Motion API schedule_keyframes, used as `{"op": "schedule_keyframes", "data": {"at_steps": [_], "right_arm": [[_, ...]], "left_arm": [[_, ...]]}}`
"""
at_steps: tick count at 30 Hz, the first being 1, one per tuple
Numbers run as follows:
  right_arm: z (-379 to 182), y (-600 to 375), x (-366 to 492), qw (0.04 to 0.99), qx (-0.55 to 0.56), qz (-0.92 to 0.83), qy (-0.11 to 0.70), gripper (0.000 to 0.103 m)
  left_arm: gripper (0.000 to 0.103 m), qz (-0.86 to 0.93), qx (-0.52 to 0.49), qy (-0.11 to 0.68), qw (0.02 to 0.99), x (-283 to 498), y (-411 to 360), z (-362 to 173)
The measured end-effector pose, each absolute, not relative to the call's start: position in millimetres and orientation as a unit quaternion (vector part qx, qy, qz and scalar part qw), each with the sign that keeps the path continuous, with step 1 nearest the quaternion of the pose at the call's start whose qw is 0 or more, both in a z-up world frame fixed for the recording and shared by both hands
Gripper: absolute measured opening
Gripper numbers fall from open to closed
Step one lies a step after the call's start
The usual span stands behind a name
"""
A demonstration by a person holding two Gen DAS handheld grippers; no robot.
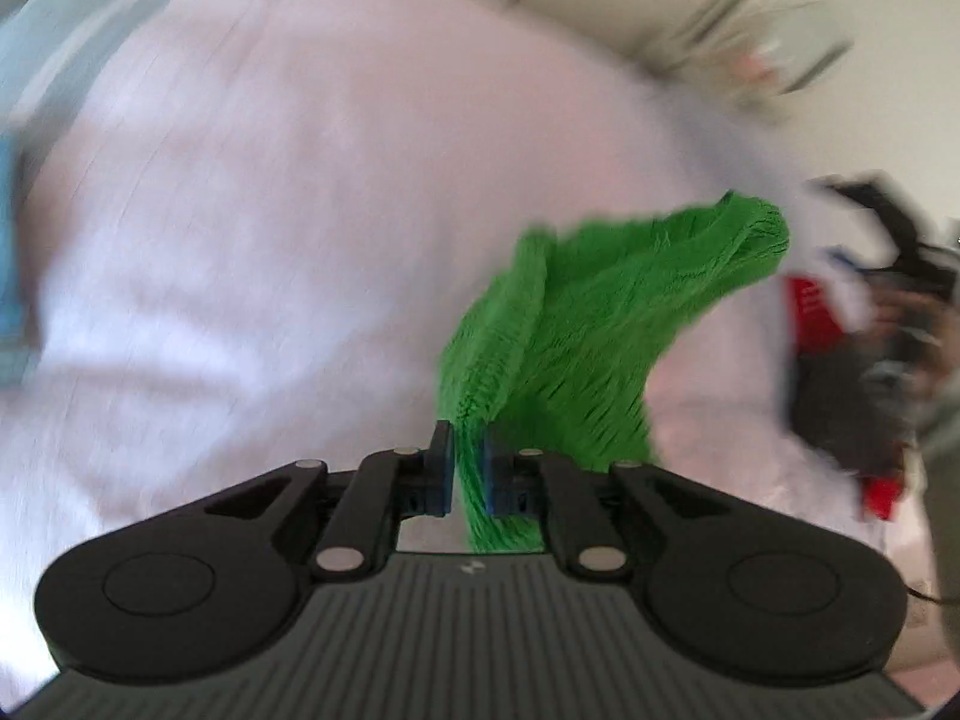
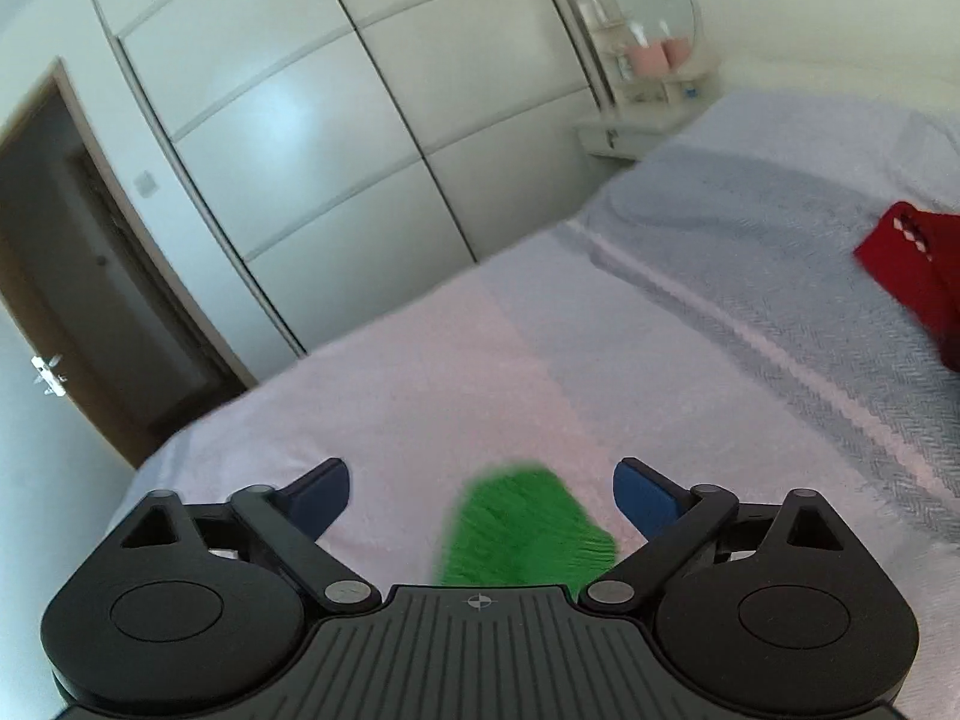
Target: Fold clothes
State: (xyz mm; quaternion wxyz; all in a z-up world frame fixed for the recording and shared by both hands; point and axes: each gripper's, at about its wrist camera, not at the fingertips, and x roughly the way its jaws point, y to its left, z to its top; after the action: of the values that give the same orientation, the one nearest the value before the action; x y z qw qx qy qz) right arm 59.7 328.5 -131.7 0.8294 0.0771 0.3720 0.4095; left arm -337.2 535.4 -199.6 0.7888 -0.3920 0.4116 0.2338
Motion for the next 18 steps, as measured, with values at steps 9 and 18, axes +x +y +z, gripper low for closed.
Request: {"op": "schedule_keyframes", "data": {"at_steps": [9,18], "right_arm": [[-332,174,-14,0.668,0.171,0.281,0.668,0.087],[-367,188,-36,0.63,0.247,0.268,0.685,0.087]], "left_arm": [[0.035,0.276,-0.45,0.468,0.708,-358,528,-293],[0.06,0.29,-0.427,0.482,0.708,-328,557,-351]]}}
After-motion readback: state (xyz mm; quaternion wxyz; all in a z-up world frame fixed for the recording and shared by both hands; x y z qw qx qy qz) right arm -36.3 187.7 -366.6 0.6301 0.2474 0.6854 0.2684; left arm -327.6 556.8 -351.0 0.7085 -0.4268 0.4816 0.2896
